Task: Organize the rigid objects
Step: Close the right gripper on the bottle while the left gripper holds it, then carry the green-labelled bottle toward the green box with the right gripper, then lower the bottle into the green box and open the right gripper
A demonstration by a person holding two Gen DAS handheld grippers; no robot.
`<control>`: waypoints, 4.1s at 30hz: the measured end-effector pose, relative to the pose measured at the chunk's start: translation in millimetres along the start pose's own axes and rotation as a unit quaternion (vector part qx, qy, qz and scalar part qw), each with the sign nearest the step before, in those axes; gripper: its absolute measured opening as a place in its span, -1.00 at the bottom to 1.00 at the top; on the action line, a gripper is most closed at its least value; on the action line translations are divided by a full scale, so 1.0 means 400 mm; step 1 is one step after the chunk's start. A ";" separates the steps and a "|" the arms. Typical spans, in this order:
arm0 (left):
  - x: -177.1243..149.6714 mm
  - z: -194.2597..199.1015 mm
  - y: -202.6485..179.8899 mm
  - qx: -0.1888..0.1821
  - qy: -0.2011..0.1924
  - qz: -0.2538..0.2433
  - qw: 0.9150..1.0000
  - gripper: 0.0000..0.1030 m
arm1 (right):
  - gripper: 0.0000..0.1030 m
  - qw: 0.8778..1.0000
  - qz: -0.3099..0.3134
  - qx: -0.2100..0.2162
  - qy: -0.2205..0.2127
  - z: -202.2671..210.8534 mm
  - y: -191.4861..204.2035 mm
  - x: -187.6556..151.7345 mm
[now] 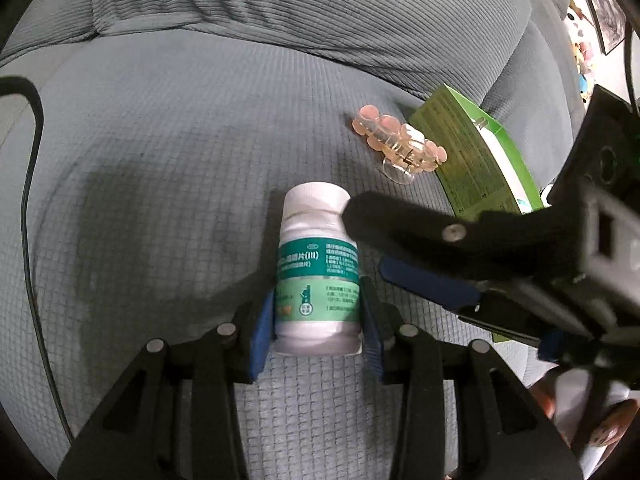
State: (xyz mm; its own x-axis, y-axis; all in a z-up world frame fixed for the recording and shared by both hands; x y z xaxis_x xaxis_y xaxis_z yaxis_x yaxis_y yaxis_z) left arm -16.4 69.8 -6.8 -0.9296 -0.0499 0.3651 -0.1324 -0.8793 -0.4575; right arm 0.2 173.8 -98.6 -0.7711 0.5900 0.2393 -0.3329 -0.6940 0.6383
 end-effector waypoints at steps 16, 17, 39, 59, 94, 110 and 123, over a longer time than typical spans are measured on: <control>0.006 0.033 0.010 -0.013 -0.002 -0.011 1.000 -0.03 | 0.21 0.999 0.008 -0.008 0.035 -0.070 0.024 -0.024; 0.009 0.033 0.009 -0.014 -0.002 -0.013 1.000 -0.14 | 0.21 0.999 0.008 -0.008 0.035 -0.072 0.022 -0.024; 0.018 0.089 -0.038 -0.026 -0.034 -0.044 0.998 -0.25 | -0.06 0.999 0.026 -0.010 0.021 -0.066 0.053 -0.017; -0.004 0.136 -0.200 -0.063 -0.091 -0.116 0.987 -0.25 | -0.06 0.996 0.044 -0.004 -0.082 0.115 0.067 0.006; -0.084 0.025 -0.476 -0.138 -0.079 -0.210 0.965 -0.25 | -0.06 0.980 -0.030 -0.027 -0.195 0.378 -0.154 0.010; -0.122 -0.040 -0.588 -0.168 -0.056 -0.253 0.951 -0.26 | -0.06 0.970 -0.076 -0.045 -0.227 0.460 -0.272 0.021; -0.133 -0.101 -0.634 -0.203 -0.036 -0.265 0.942 -0.25 | -0.06 0.959 -0.121 -0.061 -0.248 0.507 -0.362 0.024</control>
State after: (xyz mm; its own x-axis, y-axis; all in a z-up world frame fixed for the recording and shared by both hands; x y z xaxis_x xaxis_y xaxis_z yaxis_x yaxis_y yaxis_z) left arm 52.8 314.7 57.2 -0.6723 0.2999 0.6768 -0.7054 -0.5367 -0.4629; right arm 151.3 363.8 -40.3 -0.3201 0.8422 0.4338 -0.5531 -0.5379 0.6362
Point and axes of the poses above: each gripper's, at about its wrist camera, not at the fingertips, and z roughly against the way its jaws point, y to its left, x to its top, the point moved 5 cm from there along -z, roughly the way its jaws point, and after that the axes turned 5 degrees about z, right-handed, at the moved point
